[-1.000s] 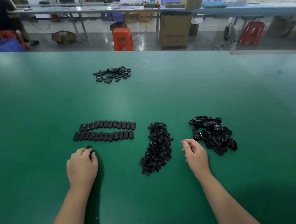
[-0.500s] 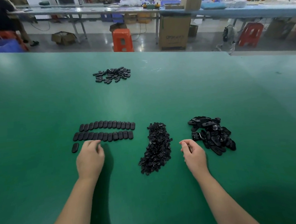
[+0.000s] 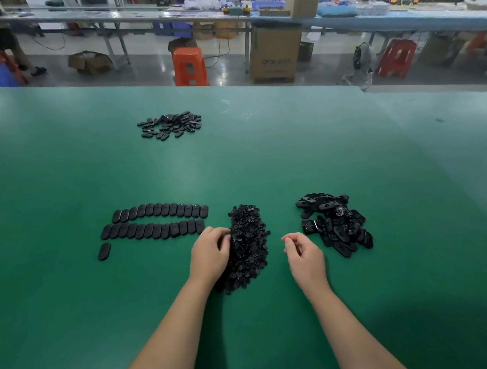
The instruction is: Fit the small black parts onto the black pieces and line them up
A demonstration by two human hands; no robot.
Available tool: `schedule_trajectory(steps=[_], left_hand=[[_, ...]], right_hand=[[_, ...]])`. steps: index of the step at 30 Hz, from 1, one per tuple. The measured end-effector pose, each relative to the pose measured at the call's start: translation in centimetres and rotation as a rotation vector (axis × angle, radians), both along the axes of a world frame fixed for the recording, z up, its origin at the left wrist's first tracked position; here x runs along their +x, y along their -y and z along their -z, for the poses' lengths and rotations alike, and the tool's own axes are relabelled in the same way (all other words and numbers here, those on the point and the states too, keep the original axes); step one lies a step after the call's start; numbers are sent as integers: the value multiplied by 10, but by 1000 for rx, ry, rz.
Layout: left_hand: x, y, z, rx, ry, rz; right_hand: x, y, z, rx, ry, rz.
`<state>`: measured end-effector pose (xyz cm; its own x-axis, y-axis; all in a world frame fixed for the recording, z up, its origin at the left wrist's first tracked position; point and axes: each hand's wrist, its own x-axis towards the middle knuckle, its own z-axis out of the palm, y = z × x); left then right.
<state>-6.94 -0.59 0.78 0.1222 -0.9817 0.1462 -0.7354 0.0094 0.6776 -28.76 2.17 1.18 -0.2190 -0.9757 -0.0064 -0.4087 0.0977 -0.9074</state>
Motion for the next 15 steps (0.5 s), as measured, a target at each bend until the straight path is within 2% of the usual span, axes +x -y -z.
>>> schedule_trajectory(steps=[6, 15], left_hand=[[5, -4, -2, 2, -3, 67], [2, -2, 3, 10, -26, -22]], right_hand=[[0, -1, 2, 0, -1, -3], [-12, 13, -8, 82, -62, -96]])
